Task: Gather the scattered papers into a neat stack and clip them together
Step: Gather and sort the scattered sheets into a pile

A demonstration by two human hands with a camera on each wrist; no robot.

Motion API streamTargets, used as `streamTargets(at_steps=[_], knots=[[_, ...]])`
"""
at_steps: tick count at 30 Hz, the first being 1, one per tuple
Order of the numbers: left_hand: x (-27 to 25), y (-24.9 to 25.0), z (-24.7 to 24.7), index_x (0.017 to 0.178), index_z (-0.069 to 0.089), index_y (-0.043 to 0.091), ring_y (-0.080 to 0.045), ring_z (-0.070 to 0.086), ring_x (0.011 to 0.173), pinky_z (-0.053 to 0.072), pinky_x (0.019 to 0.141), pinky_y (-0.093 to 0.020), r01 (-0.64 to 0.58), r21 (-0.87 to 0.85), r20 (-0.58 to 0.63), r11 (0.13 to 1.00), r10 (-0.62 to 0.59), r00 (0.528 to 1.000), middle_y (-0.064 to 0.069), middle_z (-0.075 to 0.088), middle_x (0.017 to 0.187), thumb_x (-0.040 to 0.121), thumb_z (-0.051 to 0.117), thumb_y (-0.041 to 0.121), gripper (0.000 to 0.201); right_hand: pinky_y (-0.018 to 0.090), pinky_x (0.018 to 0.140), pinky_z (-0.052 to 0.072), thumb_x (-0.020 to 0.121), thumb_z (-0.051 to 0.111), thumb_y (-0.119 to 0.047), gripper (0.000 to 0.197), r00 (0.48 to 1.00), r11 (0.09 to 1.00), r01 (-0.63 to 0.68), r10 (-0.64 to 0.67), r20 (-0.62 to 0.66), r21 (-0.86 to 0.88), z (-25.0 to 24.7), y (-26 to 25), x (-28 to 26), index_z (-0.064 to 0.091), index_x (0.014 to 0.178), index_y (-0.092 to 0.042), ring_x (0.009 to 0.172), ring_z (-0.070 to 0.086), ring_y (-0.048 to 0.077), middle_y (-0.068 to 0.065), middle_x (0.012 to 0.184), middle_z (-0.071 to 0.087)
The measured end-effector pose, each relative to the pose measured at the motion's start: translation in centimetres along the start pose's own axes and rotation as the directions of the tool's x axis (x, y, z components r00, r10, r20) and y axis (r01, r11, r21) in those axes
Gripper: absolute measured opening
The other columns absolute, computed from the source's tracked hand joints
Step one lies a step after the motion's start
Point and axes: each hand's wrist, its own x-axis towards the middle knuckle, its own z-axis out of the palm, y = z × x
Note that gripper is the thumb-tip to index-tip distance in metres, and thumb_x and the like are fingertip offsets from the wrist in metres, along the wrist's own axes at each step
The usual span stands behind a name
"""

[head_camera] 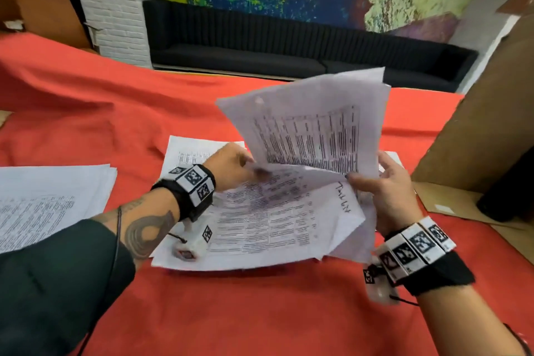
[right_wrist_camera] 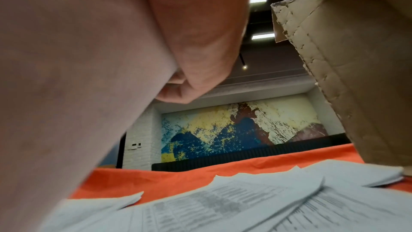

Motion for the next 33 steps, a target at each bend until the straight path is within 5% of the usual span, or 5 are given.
streamTargets(at_steps=[6,9,13,21,33], knots=[[0.3,2.1,-1.0,0.061,0.061,0.013,-0.004,0.045,0.041,0.034,0.046,-0.018,0.027,-0.252,-0.315,0.967,-0.109,0.943,0.015,0.052,0.048,0.088,0.078,0.044,0.044,0.05,0.086,0.059,0.101,0.048,-0.004,0.026,0.978,0.955,-0.207,0.208,0.018,0.214,1.9,1.4,0.2,0.07,0.114,-0.006,0.091,0.073,0.033,0.015,0.102,0.077],[0.1,2.5,-1.8,0.096,0.079,0.013,-0.011,0.078,0.08,0.06,0.079,-0.028,0.086,-0.279,-0.195,0.957,-0.144,0.97,0.005,0.081,0.086,0.074,0.089,0.043,0.038,0.055,0.094,0.057,0.099,0.058,-0.029,0.031,0.955,0.963,-0.266,0.269,0.122,-0.041,3.5,2.1,1.0,0.073,0.116,-0.007,0.105,0.071,0.042,0.017,0.109,0.076],[-1.4,0.8,-4.2,0.097,0.078,0.01,-0.007,0.074,0.065,0.062,0.063,-0.023,0.17,-0.314,-0.273,0.934,-0.26,0.926,0.003,0.079,0.079,0.08,0.088,0.022,0.023,0.047,0.103,0.045,0.092,0.051,-0.065,0.059,0.915,0.809,-0.314,0.397,0.069,-0.496,3.5,2.6,2.2,0.069,0.119,-0.016,0.109,0.062,0.026,0.001,0.12,0.071],[-4.3,-7.6,-7.2,0.101,0.077,0.006,-0.029,0.077,0.088,0.06,0.093,-0.046,0.559,-0.144,-0.163,0.816,-0.577,0.8,-0.007,0.08,0.093,0.038,0.102,0.052,0.081,0.039,0.109,0.043,0.062,0.076,-0.038,0.094,0.86,0.085,0.089,0.496,0.12,-0.992,6.0,7.7,0.8,0.038,0.147,-0.032,0.135,0.045,0.033,0.001,0.151,0.04],[-4.9,-6.7,-6.3,0.106,0.074,-0.001,-0.029,0.068,0.088,0.05,0.078,-0.032,0.542,-0.07,-0.248,0.837,-0.541,0.804,-0.012,0.073,0.101,0.087,0.078,0.007,0.022,0.04,0.091,0.055,0.059,0.077,-0.048,0.083,0.838,0.057,0.094,0.535,0.109,-0.994,7.7,7.5,1.7,0.05,0.134,-0.023,0.106,0.062,0.03,0.004,0.12,0.062]])
